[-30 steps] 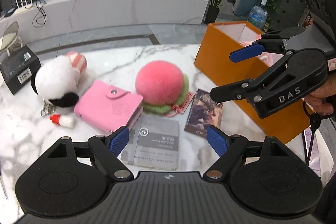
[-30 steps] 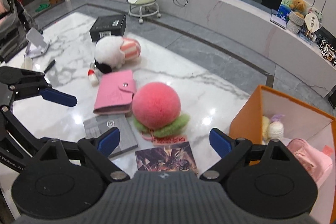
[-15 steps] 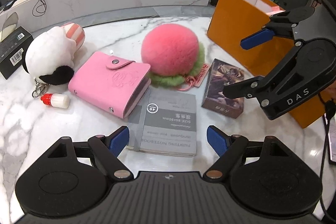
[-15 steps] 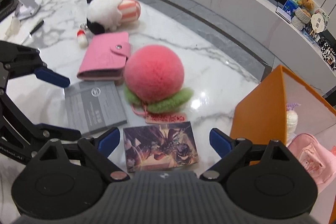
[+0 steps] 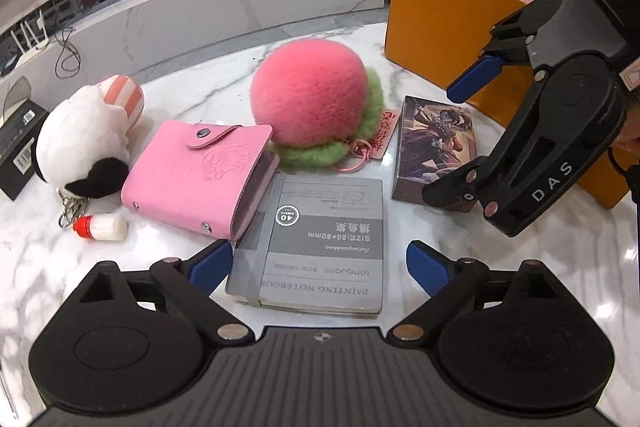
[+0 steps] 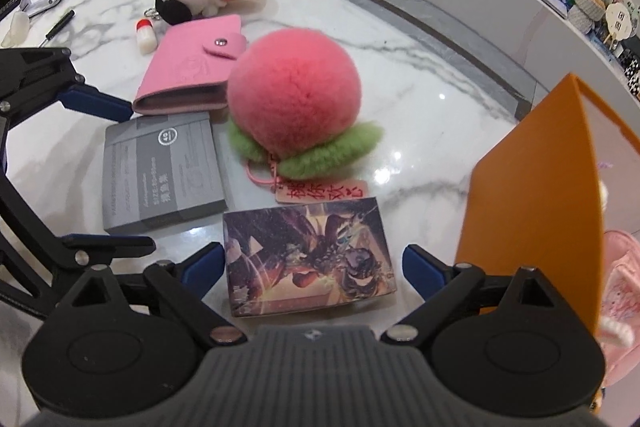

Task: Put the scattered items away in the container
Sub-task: 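Lower the right tool onto the anime-print card box while the left tool reaches the grey notebook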

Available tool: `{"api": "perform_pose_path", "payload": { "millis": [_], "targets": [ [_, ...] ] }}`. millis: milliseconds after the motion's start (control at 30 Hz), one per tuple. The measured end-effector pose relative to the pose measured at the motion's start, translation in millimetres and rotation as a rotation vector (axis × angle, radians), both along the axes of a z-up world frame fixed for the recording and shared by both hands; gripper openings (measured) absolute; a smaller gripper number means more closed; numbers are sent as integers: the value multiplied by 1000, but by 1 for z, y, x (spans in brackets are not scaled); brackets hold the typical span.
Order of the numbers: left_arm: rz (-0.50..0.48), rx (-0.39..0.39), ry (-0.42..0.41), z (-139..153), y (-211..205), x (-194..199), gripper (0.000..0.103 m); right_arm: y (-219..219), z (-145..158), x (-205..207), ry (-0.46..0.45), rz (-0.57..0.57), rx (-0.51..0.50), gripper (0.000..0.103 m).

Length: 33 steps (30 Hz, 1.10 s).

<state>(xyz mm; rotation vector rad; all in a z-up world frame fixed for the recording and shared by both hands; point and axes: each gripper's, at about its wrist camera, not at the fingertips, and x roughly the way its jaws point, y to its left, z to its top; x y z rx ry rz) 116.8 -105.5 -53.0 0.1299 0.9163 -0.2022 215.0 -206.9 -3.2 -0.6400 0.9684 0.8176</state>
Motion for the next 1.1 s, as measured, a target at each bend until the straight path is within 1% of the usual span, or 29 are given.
{"api": "perform_pose_path", "payload": {
  "millis": [133,300,333,433,533,700,867,900,1100],
  "targets": [
    [-18,0,-11,-3,-1,0,103,3,-6,0,2,4,-10,96],
    [-17,56,-38,-8,-8,0,103,4,-10,2,23,-11,-2,100],
    [-12,55,-24,-10,-7,1,103,4,-10,3,28,-16,1,100],
    [40,-46,13,-13,6,3,103,3,-11,5,43,-31,10,100],
    [28,-19,7,-13,5,0,103,2,-13,7,59,-46,18,100],
    [44,-25,-3,-12,7,-1,103,0,-14,8,83,-50,31,99],
    [37,-29,-9,-12,11,-1,102,0,-14,7,91,-48,41,96],
    [39,-30,-8,-11,11,-1,102,0,-13,6,89,-45,44,94],
    [61,-70,-1,-9,17,-5,102,1,-13,5,90,-43,41,93]
  ]
}}
